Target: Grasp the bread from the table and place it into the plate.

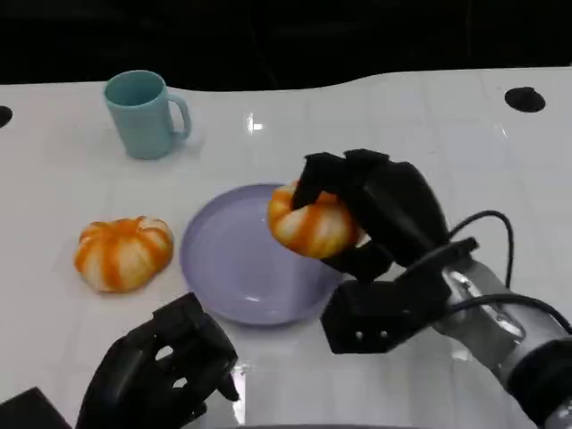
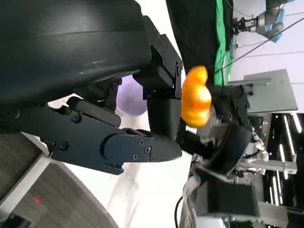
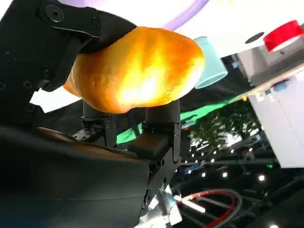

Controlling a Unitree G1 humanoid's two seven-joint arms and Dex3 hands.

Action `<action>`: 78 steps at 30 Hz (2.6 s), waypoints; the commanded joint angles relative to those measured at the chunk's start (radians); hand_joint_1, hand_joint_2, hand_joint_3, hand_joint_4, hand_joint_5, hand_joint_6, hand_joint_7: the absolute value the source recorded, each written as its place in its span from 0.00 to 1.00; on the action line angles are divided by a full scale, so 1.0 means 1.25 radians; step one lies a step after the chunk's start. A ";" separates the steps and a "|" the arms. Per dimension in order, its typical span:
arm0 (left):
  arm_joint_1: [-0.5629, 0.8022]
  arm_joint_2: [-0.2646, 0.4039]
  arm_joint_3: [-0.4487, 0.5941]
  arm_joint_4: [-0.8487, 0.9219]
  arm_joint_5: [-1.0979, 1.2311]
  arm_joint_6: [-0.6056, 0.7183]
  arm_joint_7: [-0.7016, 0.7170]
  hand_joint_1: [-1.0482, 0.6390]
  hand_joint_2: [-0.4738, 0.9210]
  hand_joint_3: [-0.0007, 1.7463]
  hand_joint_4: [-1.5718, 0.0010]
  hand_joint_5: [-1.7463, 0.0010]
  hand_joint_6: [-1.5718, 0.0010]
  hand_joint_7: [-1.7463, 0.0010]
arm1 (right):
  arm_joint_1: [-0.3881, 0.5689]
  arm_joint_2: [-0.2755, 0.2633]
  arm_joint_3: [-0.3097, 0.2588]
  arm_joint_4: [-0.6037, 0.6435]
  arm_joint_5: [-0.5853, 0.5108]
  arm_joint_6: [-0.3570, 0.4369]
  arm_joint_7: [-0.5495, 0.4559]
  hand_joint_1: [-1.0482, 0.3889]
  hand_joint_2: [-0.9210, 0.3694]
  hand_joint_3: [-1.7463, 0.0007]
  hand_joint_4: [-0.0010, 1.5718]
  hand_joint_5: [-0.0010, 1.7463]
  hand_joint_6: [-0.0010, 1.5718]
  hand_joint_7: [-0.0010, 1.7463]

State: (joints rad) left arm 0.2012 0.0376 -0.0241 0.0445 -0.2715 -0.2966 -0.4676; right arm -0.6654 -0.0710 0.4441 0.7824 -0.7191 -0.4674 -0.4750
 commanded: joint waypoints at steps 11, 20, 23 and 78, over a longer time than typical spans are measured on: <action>0.006 -0.001 -0.009 -0.013 0.009 -0.008 0.007 0.28 1.00 0.19 0.61 0.00 0.63 0.13 | -0.155 0.102 0.022 0.226 0.035 0.057 0.076 0.59 0.42 0.30 0.51 0.98 0.51 0.68; 0.009 -0.001 -0.009 -0.020 0.013 -0.007 0.011 0.29 1.00 0.19 0.60 0.00 0.63 0.13 | -0.170 0.086 0.076 0.208 -0.005 0.149 0.180 0.40 0.04 0.87 0.08 0.23 0.23 0.02; 0.008 0.000 -0.008 -0.017 0.019 -0.014 0.013 0.29 1.00 0.19 0.60 0.00 0.63 0.13 | -0.160 0.076 0.087 0.173 -0.009 0.174 0.218 0.31 0.00 0.87 0.01 0.21 0.17 0.00; -0.006 0.006 0.002 0.003 0.014 -0.016 0.015 0.29 1.00 0.19 0.61 0.00 0.65 0.12 | 0.419 -0.183 -0.172 -0.537 0.165 -0.052 0.287 0.63 0.46 0.38 0.58 0.83 0.60 0.57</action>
State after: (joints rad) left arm 0.1923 0.0332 -0.0304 0.0512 -0.2566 -0.3161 -0.4587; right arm -0.1709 -0.2766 0.2552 0.1326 -0.5292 -0.5036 -0.0981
